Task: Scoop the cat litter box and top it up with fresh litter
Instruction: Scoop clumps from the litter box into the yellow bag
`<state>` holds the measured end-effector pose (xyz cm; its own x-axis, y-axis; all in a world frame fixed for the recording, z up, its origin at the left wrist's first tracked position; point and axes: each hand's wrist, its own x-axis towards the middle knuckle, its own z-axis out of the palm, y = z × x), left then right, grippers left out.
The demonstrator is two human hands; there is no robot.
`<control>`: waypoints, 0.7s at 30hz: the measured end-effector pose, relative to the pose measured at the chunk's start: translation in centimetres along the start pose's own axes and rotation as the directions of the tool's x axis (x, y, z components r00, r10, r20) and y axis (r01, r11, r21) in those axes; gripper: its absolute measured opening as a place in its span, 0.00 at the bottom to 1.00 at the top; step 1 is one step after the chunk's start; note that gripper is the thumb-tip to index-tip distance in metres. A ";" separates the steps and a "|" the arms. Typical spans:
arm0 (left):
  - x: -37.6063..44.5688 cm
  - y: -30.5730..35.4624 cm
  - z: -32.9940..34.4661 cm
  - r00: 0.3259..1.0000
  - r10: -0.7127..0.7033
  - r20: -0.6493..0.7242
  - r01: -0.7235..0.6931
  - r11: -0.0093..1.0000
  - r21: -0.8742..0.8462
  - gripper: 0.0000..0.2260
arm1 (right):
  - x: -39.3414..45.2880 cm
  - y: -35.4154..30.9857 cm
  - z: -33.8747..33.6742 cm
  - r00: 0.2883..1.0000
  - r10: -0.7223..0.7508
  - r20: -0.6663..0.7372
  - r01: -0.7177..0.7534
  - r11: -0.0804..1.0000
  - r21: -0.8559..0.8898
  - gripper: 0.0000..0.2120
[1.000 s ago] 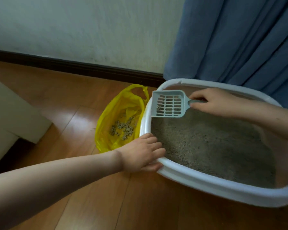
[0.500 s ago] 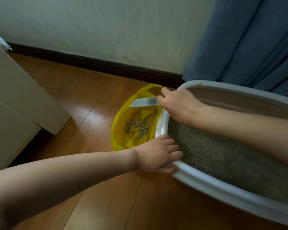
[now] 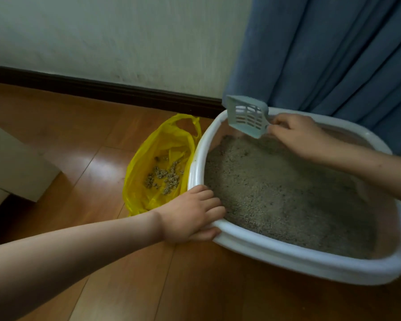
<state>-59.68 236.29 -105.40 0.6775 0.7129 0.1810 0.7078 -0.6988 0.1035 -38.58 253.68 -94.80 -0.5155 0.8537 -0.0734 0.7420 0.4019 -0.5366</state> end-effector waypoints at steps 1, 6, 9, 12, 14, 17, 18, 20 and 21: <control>0.0 0.0 0.0 1.000 0.003 -0.004 -0.003 1.000 0.002 0.12 | -0.5 1.0 -0.1 1.000 -0.012 0.010 0.012 0.996 -0.092 0.10; 0.2 0.0 0.0 1.000 0.016 -0.001 -0.016 1.000 0.023 0.11 | -2.4 4.5 0.3 0.991 -0.079 0.112 0.127 0.842 -0.524 0.14; 0.3 0.1 -0.1 1.000 0.011 0.012 -0.011 0.999 0.037 0.11 | -2.5 4.9 2.1 0.970 -0.140 0.201 0.221 0.855 -0.470 0.14; 0.4 0.3 -0.3 1.000 0.002 0.024 -0.003 0.999 0.048 0.12 | -2.0 5.4 4.1 0.957 -0.124 0.261 0.238 0.853 -0.465 0.14; 0.4 0.4 -0.4 1.000 0.000 0.021 -0.001 0.999 0.051 0.12 | -1.2 5.7 4.0 0.967 -0.049 0.249 0.159 0.881 -0.446 0.14; 0.4 0.5 -0.6 1.000 0.004 0.026 -0.005 0.999 0.049 0.12 | -0.4 6.0 2.5 0.989 0.008 0.148 0.042 0.942 -0.333 0.14; 0.4 0.5 -0.6 0.999 0.004 0.032 -0.006 0.999 0.050 0.12 | -0.3 6.1 2.2 0.992 0.016 0.124 0.022 0.953 -0.303 0.15; 0.5 0.4 -0.7 0.999 0.001 0.036 -0.003 0.999 0.053 0.12 | -0.3 6.1 2.5 0.993 0.031 0.117 0.001 0.964 -0.264 0.14; 0.5 0.4 -0.7 0.999 -0.002 0.038 0.000 0.999 0.053 0.12 | -0.3 6.1 3.1 0.992 0.033 0.123 -0.002 0.969 -0.246 0.14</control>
<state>-59.18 236.31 -104.62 0.6830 0.7161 0.1440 0.7174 -0.6947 0.0517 -35.25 254.86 -100.60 -0.5395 0.8193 -0.1940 0.8256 0.4695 -0.3130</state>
